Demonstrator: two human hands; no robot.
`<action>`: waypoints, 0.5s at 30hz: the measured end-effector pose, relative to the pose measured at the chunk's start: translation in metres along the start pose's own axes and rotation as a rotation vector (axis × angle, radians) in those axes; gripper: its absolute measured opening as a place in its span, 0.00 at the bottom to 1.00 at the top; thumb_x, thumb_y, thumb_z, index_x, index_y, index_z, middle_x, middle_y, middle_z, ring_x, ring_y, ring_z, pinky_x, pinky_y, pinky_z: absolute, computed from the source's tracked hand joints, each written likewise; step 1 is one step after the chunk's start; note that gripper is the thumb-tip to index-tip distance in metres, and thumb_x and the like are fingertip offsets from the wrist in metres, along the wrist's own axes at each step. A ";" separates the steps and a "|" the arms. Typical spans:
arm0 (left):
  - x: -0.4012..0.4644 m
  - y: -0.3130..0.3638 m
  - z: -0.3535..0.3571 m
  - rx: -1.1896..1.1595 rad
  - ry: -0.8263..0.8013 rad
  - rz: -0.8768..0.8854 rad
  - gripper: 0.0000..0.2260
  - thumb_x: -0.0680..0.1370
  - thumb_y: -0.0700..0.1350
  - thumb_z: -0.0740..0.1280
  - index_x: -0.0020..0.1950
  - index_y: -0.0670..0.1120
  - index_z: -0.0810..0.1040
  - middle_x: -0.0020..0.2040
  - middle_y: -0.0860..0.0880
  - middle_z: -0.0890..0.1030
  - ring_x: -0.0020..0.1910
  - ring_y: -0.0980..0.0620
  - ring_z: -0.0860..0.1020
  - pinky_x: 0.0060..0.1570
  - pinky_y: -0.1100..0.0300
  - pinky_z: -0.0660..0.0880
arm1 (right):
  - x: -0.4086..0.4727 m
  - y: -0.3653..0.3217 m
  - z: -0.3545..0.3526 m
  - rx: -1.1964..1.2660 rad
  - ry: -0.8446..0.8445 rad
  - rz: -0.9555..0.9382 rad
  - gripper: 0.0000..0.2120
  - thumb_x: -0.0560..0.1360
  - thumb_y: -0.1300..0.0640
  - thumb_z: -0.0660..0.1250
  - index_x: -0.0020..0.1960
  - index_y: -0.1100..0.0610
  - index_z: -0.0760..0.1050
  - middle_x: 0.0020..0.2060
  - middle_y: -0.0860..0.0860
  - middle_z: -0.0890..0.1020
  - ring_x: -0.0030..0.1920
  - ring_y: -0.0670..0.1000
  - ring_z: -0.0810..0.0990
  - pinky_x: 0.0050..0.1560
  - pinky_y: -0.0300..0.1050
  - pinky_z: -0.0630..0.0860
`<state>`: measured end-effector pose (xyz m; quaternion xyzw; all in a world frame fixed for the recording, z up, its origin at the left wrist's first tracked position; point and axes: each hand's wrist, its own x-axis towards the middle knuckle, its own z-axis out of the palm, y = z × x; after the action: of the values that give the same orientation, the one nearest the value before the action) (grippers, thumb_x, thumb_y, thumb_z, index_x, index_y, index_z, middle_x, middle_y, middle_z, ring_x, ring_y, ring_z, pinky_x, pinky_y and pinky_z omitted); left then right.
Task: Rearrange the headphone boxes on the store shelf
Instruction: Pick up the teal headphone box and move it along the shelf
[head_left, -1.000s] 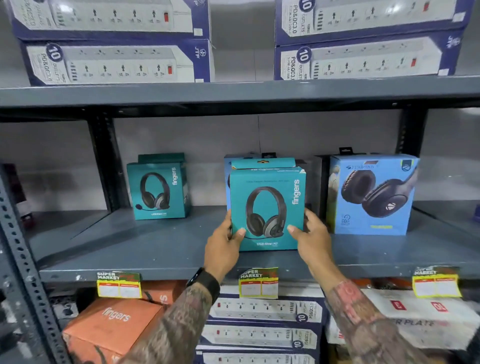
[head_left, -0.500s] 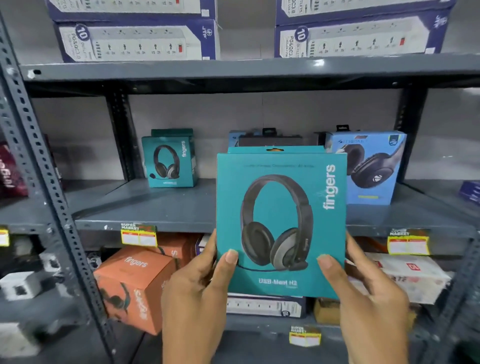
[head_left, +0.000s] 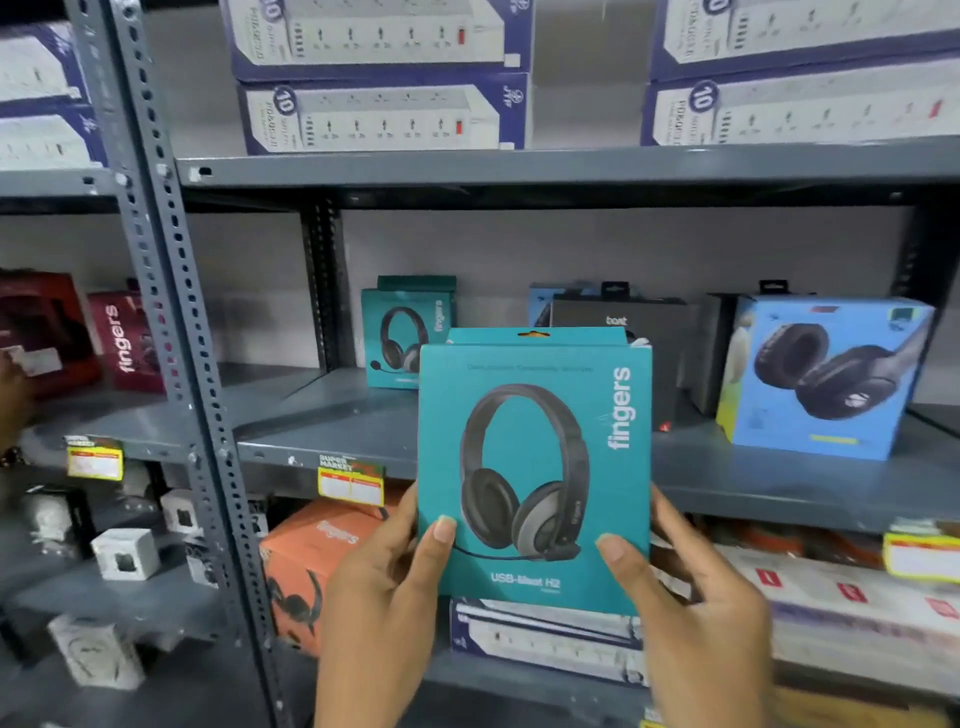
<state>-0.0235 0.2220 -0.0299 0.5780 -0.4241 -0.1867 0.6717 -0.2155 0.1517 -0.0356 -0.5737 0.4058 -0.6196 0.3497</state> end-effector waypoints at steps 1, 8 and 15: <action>0.015 -0.005 -0.007 0.006 0.007 0.002 0.23 0.78 0.56 0.69 0.73 0.62 0.81 0.60 0.64 0.89 0.63 0.63 0.86 0.69 0.52 0.79 | 0.007 0.003 0.015 -0.030 -0.016 -0.011 0.26 0.69 0.51 0.81 0.64 0.33 0.82 0.57 0.41 0.88 0.60 0.45 0.86 0.59 0.44 0.83; 0.176 -0.067 -0.060 0.330 0.030 0.081 0.29 0.80 0.54 0.75 0.80 0.59 0.70 0.67 0.60 0.85 0.65 0.55 0.84 0.64 0.47 0.82 | 0.102 0.024 0.180 -0.240 -0.205 -0.090 0.29 0.72 0.51 0.78 0.72 0.44 0.78 0.54 0.41 0.89 0.51 0.42 0.88 0.54 0.46 0.84; 0.312 -0.112 -0.085 0.581 -0.039 -0.012 0.27 0.81 0.44 0.76 0.74 0.42 0.67 0.66 0.45 0.83 0.66 0.37 0.83 0.51 0.50 0.77 | 0.171 0.062 0.299 -0.387 -0.213 -0.040 0.22 0.69 0.55 0.79 0.62 0.50 0.80 0.55 0.48 0.89 0.55 0.52 0.87 0.55 0.48 0.82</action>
<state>0.2478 0.0139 -0.0216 0.7450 -0.4691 -0.0724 0.4687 0.0630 -0.0593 -0.0150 -0.7003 0.4665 -0.4728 0.2615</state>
